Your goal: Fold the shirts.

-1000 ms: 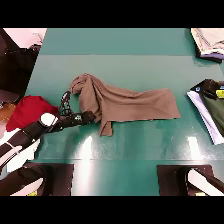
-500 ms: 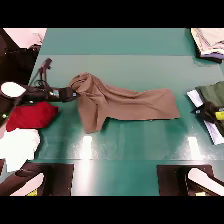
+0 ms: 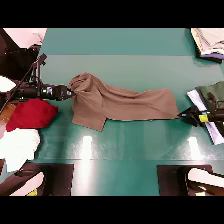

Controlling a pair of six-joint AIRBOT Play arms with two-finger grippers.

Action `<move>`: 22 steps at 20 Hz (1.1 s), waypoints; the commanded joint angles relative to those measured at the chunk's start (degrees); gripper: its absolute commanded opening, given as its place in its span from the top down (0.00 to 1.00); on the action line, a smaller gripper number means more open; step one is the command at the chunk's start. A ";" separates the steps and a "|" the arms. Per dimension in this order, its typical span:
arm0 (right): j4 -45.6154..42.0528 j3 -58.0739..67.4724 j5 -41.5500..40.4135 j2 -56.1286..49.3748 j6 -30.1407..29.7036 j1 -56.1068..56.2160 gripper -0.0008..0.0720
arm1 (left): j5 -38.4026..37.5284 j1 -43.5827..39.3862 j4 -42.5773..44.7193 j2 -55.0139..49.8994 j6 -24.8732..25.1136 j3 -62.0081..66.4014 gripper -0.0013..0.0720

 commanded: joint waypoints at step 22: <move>-0.79 55.56 -8.94 25.97 3.06 10.49 0.97 | -14.10 0.11 5.81 0.07 -4.13 70.88 0.94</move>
